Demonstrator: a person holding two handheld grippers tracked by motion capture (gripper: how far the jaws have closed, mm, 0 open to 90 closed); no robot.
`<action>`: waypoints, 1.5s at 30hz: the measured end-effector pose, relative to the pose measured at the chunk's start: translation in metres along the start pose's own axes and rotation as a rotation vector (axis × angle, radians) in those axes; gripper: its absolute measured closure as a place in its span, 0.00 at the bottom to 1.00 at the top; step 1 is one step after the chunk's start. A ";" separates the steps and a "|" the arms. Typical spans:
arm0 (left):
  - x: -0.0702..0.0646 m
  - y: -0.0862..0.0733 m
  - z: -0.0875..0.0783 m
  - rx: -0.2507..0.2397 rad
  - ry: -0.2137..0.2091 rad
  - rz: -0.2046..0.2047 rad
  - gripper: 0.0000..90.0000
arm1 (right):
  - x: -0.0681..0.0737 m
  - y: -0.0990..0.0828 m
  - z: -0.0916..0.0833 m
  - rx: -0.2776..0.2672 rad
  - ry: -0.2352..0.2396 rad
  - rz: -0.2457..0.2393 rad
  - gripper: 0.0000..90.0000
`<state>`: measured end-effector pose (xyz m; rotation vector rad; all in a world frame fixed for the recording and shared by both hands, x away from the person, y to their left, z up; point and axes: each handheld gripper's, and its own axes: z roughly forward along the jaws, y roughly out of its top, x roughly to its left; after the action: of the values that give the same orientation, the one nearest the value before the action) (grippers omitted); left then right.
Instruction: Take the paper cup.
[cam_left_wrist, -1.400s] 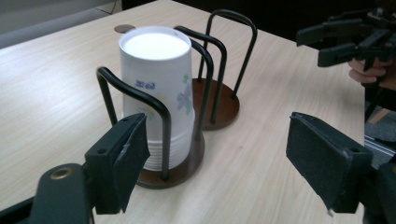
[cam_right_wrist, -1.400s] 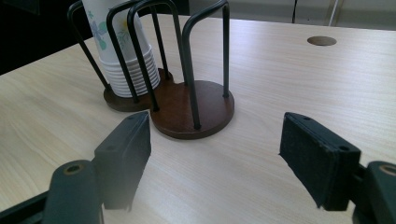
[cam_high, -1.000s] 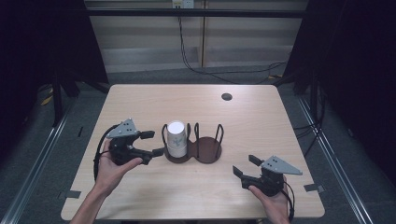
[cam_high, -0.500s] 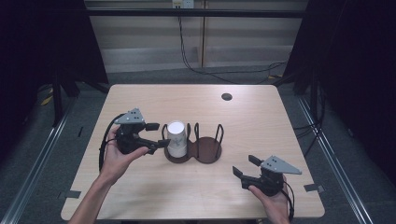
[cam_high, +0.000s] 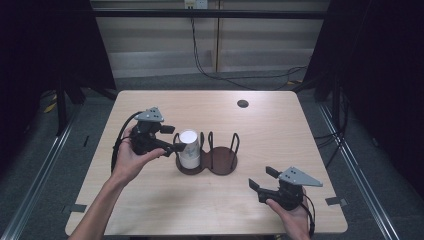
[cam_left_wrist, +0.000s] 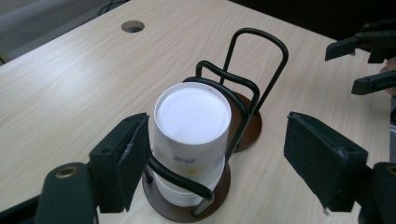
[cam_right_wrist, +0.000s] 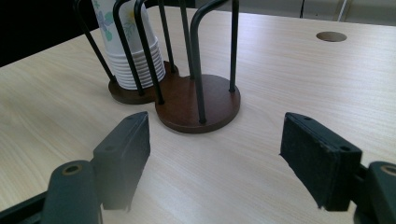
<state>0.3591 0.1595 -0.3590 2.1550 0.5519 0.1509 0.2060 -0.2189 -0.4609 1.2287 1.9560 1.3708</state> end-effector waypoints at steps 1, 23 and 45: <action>0.000 0.002 0.001 0.010 0.004 0.005 0.25 | 0.000 0.000 0.000 0.001 0.000 0.001 0.26; 0.007 0.033 0.029 0.178 0.012 0.087 0.29 | -0.001 0.000 0.001 0.010 0.009 -0.007 0.26; 0.011 0.037 0.054 0.349 -0.024 0.114 0.38 | 0.000 -0.001 0.002 0.022 0.011 -0.012 0.26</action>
<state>0.3977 0.1056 -0.3628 2.5260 0.4669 0.0956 0.2073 -0.2179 -0.4627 1.2201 1.9880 1.3554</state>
